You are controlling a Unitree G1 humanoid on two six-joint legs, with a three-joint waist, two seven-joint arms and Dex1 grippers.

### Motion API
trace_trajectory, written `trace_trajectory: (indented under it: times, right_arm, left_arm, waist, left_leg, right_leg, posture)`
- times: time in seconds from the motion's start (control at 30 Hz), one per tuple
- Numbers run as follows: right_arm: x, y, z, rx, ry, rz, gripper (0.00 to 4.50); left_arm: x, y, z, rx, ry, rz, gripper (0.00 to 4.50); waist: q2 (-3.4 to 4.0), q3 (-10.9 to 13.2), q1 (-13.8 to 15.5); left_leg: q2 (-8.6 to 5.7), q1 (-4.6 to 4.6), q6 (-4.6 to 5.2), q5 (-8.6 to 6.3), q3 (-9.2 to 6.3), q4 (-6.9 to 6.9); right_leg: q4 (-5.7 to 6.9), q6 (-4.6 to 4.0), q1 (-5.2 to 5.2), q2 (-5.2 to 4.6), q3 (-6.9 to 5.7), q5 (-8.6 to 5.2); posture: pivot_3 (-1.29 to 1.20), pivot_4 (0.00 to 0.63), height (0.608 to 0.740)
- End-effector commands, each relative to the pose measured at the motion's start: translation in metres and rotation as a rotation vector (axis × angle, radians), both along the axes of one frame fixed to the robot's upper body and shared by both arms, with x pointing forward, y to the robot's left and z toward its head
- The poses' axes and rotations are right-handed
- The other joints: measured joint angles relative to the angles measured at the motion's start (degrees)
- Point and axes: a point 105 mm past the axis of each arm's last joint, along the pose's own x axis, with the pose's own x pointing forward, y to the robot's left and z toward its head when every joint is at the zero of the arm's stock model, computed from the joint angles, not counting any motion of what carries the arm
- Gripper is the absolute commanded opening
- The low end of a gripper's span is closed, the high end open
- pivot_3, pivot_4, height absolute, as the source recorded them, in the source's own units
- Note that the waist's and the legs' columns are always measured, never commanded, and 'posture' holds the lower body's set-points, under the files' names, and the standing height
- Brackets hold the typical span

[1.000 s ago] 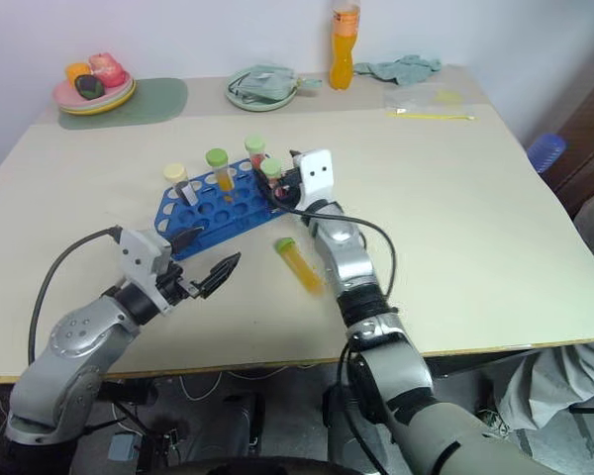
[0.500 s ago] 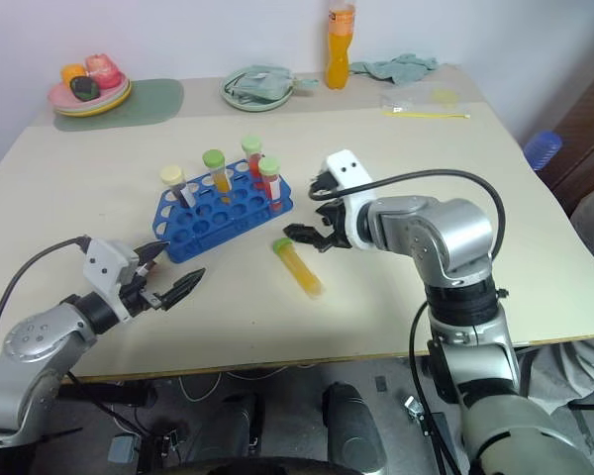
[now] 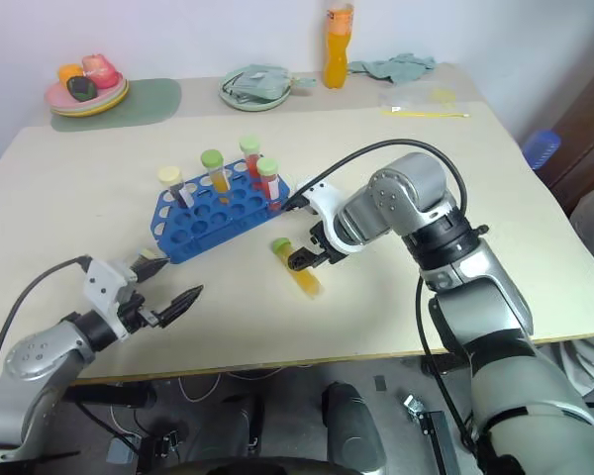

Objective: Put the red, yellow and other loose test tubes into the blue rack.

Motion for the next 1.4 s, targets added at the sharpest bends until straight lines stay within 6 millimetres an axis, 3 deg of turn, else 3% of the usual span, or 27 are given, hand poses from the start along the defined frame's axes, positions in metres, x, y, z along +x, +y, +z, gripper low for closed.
trace_trajectory:
  times: [0.03,0.1,0.17,0.33,0.37,0.53,0.63,0.8,0.9,1.0,1.4]
  right_arm:
    - [-0.001,0.012,0.011,-0.001,0.004,0.027,4.41]
    - [-0.001,0.014,0.010,-0.011,0.016,0.020,4.19]
    - [-0.002,0.016,0.006,-0.020,0.032,0.015,3.54]
    - [-0.005,0.016,0.004,-0.025,0.049,0.008,0.99]
    - [-0.005,0.017,0.004,-0.022,0.050,0.009,0.69]
    - [-0.024,0.032,0.032,0.160,-0.016,0.138,0.69]
    - [-0.030,0.054,0.062,0.393,-0.334,0.248,0.69]
    - [-0.018,0.075,0.094,0.699,-0.799,0.285,0.69]
    - [-0.002,0.084,0.090,0.719,-1.051,0.235,0.69]
    - [0.013,0.095,0.082,0.742,-1.146,0.162,0.69]
    - [0.035,0.110,0.039,0.688,-1.162,0.092,0.69]
  left_arm:
    - [-0.004,0.001,0.007,0.018,-0.054,0.002,4.50]
    - [-0.005,0.001,0.005,0.016,-0.054,0.003,4.50]
    - [-0.005,0.001,0.003,0.012,-0.054,0.006,4.50]
    - [-0.004,0.000,0.000,0.007,-0.057,0.004,4.50]
    - [-0.005,0.000,0.000,0.006,-0.057,0.002,4.50]
    - [-0.002,0.000,0.000,0.009,-0.061,-0.002,4.50]
    - [-0.002,0.001,0.003,0.015,-0.065,0.002,4.50]
    - [-0.001,0.002,0.009,0.019,-0.074,0.005,4.50]
    - [0.001,0.001,0.013,0.022,-0.079,0.002,4.50]
    - [0.002,0.000,0.017,0.021,-0.084,-0.002,4.50]
    - [0.003,-0.008,0.029,0.010,-0.102,-0.006,4.50]
  waist:
    - [0.00,0.00,0.10]
    - [0.00,0.00,0.17]
    - [0.00,0.00,0.17]
    - [0.00,0.00,0.10]
    - [0.00,0.00,0.11]
    - [0.01,0.00,0.15]
    - [0.00,0.00,0.18]
    - [-0.04,-0.03,0.00]
    - [-0.03,-0.02,-0.01]
    - [-0.03,-0.02,0.03]
    - [-0.03,-0.02,0.08]
  left_leg:
    - [0.00,0.00,0.00,0.00,0.00,0.00]
    - [0.00,-0.01,0.00,0.00,-0.01,0.00]
    - [0.00,-0.01,0.00,0.00,-0.01,0.01]
    - [0.00,-0.01,0.01,0.00,-0.01,0.00]
    - [0.00,-0.01,0.01,0.00,-0.01,0.00]
    - [0.00,-0.03,0.01,-0.01,-0.01,0.00]
    - [0.02,-0.07,0.08,-0.04,-0.06,0.00]
    - [0.03,-0.02,0.08,-0.05,0.00,0.02]
    - [0.05,0.02,0.08,-0.05,0.01,0.02]
    - [0.04,0.02,0.06,-0.04,0.01,0.02]
    - [0.02,0.02,0.03,-0.03,-0.03,-0.01]
  right_leg:
    - [0.00,0.00,0.00,0.00,0.00,0.00]
    - [0.00,0.00,0.00,0.00,-0.01,0.00]
    - [0.00,0.00,0.00,0.00,-0.01,0.00]
    - [0.01,0.00,0.00,0.01,-0.01,0.00]
    - [0.01,0.00,0.00,0.01,-0.01,0.00]
    - [-0.01,0.00,0.00,0.01,-0.01,0.00]
    - [-0.06,0.03,-0.01,0.03,-0.05,-0.02]
    - [-0.04,0.06,-0.01,0.03,-0.03,-0.02]
    - [-0.01,0.05,0.00,0.06,-0.03,-0.02]
    - [0.01,0.04,0.00,0.05,-0.02,-0.01]
    - [0.01,0.02,0.00,0.01,-0.02,0.00]
  posture:
    - [0.00,0.150,0.740]
    - [0.00,0.150,0.740]
    - [0.00,0.150,0.740]
    - [0.00,0.150,0.740]
    - [0.00,0.150,0.740]
    - [0.00,0.150,0.740]
    - [0.00,0.150,0.740]
    - [0.00,0.150,0.740]
    - [0.00,0.150,0.740]
    - [0.00,0.150,0.740]
    - [0.00,0.150,0.740]
